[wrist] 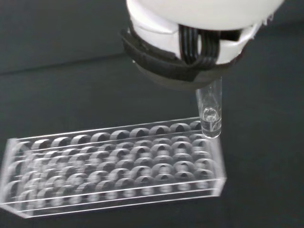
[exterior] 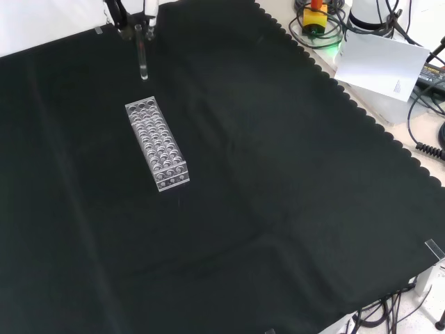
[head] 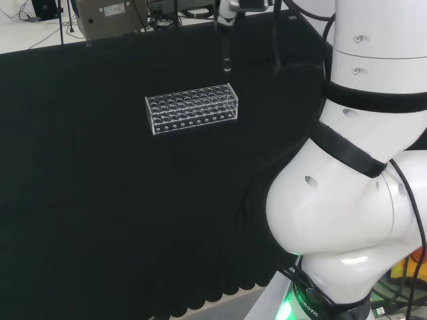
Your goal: Shake the test tube.
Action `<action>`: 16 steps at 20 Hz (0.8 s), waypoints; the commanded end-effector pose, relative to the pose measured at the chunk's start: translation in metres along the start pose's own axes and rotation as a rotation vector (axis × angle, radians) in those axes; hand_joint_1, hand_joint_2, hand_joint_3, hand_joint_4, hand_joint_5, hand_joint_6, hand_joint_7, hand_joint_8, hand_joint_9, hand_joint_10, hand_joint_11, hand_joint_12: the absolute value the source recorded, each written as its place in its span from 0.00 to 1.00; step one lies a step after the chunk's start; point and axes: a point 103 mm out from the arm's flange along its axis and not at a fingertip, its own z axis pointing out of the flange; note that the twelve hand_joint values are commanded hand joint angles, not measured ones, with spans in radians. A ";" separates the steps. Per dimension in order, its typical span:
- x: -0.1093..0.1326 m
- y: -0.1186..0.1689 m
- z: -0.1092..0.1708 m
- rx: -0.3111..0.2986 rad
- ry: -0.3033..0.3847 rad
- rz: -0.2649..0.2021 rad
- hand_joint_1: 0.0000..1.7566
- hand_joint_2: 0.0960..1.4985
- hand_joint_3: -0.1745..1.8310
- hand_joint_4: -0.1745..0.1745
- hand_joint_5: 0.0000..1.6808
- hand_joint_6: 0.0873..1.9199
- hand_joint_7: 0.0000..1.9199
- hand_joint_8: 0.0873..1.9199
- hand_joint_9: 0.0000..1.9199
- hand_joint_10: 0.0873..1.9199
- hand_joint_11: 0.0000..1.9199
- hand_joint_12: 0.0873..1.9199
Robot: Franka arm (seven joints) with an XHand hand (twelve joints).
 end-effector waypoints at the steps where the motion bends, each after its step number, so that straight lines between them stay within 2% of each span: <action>1: -0.055 -0.006 -0.010 -0.006 -0.036 0.139 0.82 0.38 0.39 0.00 0.80 0.12 0.75 0.31 0.80 0.00 0.62 0.42; 4: -0.063 -0.007 -0.017 -0.020 -0.035 0.157 0.82 0.38 0.39 0.00 0.80 0.12 0.75 0.31 0.80 0.00 0.62 0.42; 7: -0.059 -0.006 -0.017 -0.022 -0.027 0.145 0.82 0.38 0.39 0.00 0.80 0.12 0.75 0.31 0.80 0.00 0.62 0.42; 11: -0.037 -0.004 -0.007 -0.011 0.005 0.088 0.82 0.38 0.39 0.00 0.80 0.12 0.75 0.31 0.80 0.00 0.62 0.42; 16: 0.005 0.000 0.006 0.000 0.040 -0.016 0.82 0.38 0.39 0.00 0.80 0.12 0.75 0.31 0.80 0.00 0.62 0.42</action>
